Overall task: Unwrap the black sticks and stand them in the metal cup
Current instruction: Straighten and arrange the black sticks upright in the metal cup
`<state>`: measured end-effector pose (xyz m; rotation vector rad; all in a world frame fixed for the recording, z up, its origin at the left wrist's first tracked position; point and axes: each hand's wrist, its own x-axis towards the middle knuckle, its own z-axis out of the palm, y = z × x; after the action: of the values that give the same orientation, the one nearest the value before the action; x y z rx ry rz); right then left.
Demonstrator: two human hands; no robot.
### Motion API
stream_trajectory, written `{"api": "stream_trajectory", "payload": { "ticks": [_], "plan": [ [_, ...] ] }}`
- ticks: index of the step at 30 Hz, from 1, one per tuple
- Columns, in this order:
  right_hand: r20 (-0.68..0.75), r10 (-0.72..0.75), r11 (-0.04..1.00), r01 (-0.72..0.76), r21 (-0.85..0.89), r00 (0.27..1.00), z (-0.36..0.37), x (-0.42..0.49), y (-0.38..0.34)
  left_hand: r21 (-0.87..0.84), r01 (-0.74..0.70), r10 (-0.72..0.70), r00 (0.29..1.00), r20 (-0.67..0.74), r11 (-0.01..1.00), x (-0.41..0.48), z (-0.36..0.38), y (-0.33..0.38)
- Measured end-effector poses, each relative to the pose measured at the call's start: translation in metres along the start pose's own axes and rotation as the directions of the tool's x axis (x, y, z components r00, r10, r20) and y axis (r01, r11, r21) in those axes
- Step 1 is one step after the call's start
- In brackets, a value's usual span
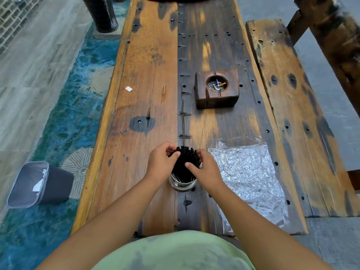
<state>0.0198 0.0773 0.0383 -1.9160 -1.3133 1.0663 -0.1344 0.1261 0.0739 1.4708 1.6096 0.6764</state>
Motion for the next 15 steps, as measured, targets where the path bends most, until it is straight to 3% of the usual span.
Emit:
{"api": "stream_trajectory", "payload": {
  "ticks": [15],
  "plan": [
    [0.022, -0.026, 0.999, 0.027, -0.038, 0.999, -0.0057, -0.0005, -0.006, 0.039, 0.007, -0.006, 1.0, -0.007, 0.999, -0.0026, 0.002, -0.005]
  ]
}}
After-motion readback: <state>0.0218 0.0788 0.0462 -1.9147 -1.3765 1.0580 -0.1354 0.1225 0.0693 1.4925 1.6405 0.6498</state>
